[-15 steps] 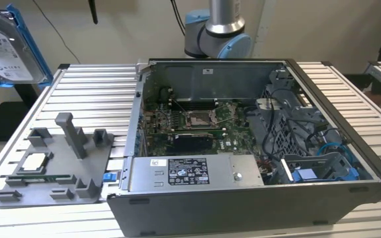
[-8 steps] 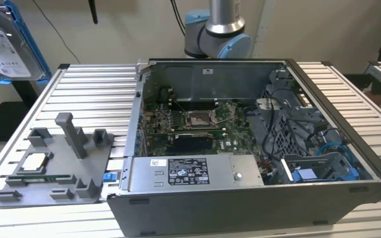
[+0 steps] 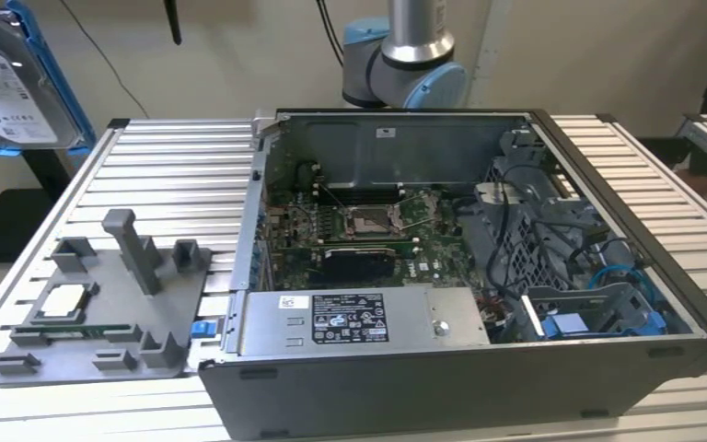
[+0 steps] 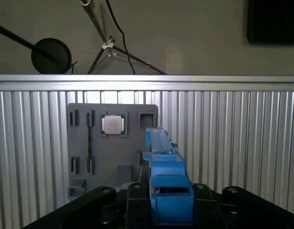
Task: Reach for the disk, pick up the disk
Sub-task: 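Pick up the disk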
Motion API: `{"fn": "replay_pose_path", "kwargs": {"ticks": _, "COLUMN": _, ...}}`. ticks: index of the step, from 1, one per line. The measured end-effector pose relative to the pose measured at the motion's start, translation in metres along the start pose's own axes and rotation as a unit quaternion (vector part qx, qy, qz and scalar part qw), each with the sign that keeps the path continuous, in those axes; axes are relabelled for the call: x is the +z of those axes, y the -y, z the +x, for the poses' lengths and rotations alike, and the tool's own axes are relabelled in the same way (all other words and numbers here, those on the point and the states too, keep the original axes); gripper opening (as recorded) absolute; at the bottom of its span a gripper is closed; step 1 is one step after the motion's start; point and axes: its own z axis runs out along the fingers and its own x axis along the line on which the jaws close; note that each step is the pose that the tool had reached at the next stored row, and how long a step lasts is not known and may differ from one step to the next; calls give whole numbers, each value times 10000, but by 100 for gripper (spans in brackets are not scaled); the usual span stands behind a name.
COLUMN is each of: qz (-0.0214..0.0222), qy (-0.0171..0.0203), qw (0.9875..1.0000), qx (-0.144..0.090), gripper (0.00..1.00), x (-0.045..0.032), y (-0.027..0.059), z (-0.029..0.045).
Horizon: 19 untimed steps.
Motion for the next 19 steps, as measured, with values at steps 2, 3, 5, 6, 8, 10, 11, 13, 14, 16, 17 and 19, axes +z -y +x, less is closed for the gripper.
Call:
{"fn": "replay_pose_path", "kwargs": {"ticks": 2, "qz": 0, "qy": 0, "qw": 10000, "qx": -1, "gripper": 0, "x": 1, "y": 17, "z": 1}}
{"fn": "replay_pose_path", "kwargs": {"ticks": 3, "qz": 0, "qy": 0, "qw": 10000, "qx": -1, "gripper": 0, "x": 1, "y": 32, "z": 1}}
{"fn": "replay_pose_path", "kwargs": {"ticks": 5, "qz": 0, "qy": 0, "qw": 10000, "qx": -1, "gripper": 0, "x": 1, "y": 63, "z": 0}}
{"fn": "replay_pose_path", "kwargs": {"ticks": 6, "qz": 1, "qy": 0, "qw": 10000, "qx": -1, "gripper": 0, "x": 2, "y": 77, "z": 0}}
{"fn": "replay_pose_path", "kwargs": {"ticks": 8, "qz": 0, "qy": 0, "qw": 10000, "qx": -1, "gripper": 0, "x": 2, "y": 100, "z": -1}}
{"fn": "replay_pose_path", "kwargs": {"ticks": 10, "qz": 0, "qy": 0, "qw": 10000, "qx": -1, "gripper": 0, "x": 3, "y": 123, "z": -1}}
{"fn": "replay_pose_path", "kwargs": {"ticks": 11, "qz": 0, "qy": 0, "qw": 10000, "qx": -1, "gripper": 0, "x": 2, "y": 133, "z": -2}}
{"fn": "replay_pose_path", "kwargs": {"ticks": 13, "qz": 0, "qy": 0, "qw": 10000, "qx": -1, "gripper": 0, "x": 3, "y": 148, "z": -2}}
{"fn": "replay_pose_path", "kwargs": {"ticks": 14, "qz": 1, "qy": 0, "qw": 10000, "qx": -1, "gripper": 0, "x": 3, "y": 156, "z": -2}}
{"fn": "replay_pose_path", "kwargs": {"ticks": 16, "qz": 0, "qy": 0, "qw": 10000, "qx": -1, "gripper": 0, "x": 3, "y": 175, "z": -2}}
{"fn": "replay_pose_path", "kwargs": {"ticks": 17, "qz": 1, "qy": 0, "qw": 10000, "qx": -1, "gripper": 0, "x": 4, "y": 185, "z": -3}}
{"fn": "replay_pose_path", "kwargs": {"ticks": 19, "qz": 0, "qy": 0, "qw": 10000, "qx": -1, "gripper": 0, "x": 3, "y": 206, "z": -3}}
